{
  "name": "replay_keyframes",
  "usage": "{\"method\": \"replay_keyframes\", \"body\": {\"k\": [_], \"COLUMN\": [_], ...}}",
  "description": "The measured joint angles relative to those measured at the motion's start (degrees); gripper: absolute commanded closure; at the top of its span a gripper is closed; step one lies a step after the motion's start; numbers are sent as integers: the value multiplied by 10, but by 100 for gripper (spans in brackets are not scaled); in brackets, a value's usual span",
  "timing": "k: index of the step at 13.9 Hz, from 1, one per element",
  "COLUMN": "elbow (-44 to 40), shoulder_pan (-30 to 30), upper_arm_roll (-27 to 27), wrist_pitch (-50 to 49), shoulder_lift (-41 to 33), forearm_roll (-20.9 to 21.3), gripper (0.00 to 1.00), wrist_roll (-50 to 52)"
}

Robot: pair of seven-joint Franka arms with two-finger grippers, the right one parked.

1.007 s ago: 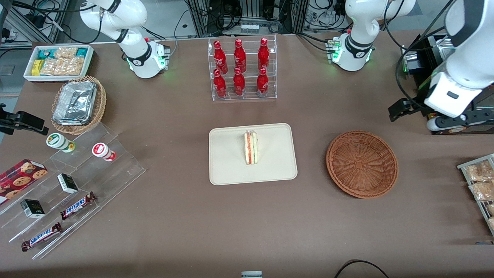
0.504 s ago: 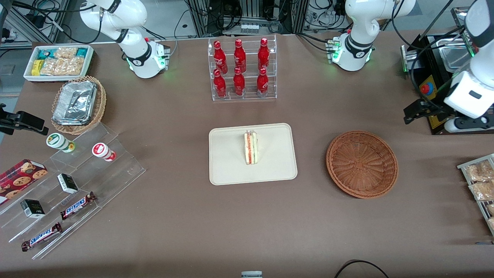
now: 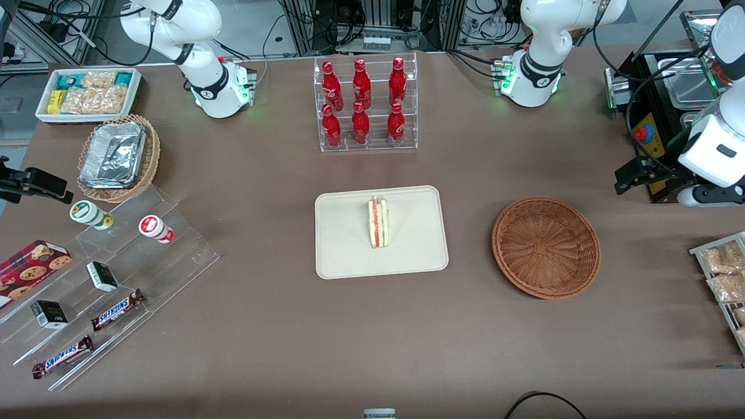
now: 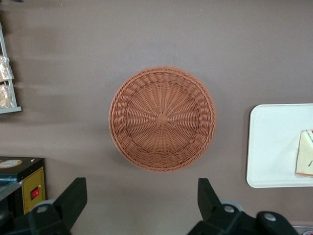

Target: Place sandwich from basket to tray

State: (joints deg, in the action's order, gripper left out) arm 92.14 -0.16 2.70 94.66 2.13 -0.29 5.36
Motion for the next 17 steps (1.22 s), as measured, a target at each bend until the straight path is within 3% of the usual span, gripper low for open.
{"method": "replay_keyframes", "body": {"k": [17], "elbow": [-39], "shoulder_pan": [5], "upper_arm_roll": [1], "wrist_pitch": [0], "shoulder_lift": [32], "forearm_roll": [0], "gripper": [0], "wrist_roll": [0]}}
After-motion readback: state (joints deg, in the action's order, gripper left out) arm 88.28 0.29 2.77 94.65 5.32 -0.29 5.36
